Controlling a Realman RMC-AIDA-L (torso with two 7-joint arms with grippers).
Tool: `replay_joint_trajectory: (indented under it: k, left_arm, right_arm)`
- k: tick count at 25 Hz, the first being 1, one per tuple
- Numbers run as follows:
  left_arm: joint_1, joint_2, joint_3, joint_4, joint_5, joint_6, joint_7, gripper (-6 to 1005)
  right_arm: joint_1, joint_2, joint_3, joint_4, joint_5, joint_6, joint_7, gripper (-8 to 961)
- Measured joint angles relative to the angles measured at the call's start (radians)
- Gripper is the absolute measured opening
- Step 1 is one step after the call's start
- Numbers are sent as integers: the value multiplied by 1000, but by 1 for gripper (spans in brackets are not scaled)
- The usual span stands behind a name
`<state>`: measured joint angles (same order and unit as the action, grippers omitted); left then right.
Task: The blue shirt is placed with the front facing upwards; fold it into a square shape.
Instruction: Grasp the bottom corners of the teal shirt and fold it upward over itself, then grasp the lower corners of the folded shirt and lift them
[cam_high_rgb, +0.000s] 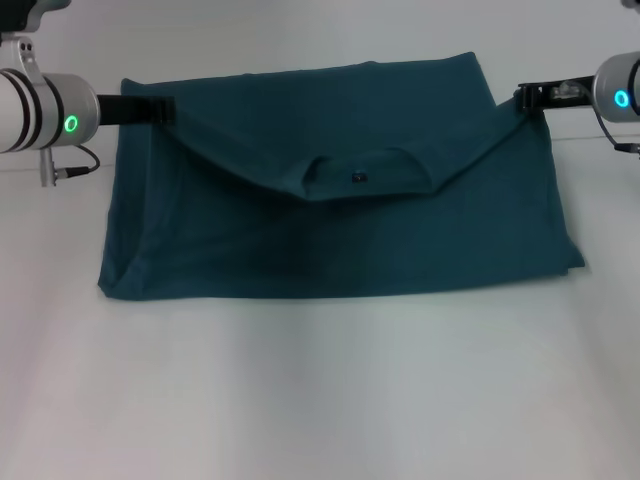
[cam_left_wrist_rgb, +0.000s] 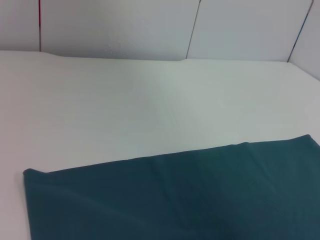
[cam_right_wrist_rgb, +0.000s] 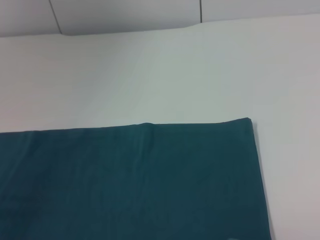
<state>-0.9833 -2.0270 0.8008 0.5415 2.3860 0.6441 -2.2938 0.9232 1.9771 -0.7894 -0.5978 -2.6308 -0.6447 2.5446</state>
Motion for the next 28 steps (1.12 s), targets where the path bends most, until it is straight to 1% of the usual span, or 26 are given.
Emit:
replay_joint_trajectory:
  k: [6,9,12,17,23,26,28]
  left_arm:
    - [7,-4,18,3,-1,-4,1,45]
    - [13,-12,39,15,-1,-5,0,51]
    - [13,-15,48,15,-1,-5,-17,56]
    - [12,-15,49,12,-1,-2,-33,138]
    - [22,-13,45,14,9,4,-78,237]
    - [48,-7,40,41,12,15,-163,356]
    - [84,-4,25,90,-6,49,-217,435]
  right_arm:
    - [5,1,-9,4,-7,7,-8,89]
    - [3,2,-42,1,-7,10,-12,91]
    - [5,-2,-80,2,-8,13,-13,93]
    - [25,-9,-94,9,-42,15,-5,97]
    - [40,-22,-83,12,-52,1,-3,341]
    - [29,-33,-57,2,5,-37,-10,459]
    - [6,-43,-40,-12,75,-73,-31,538]
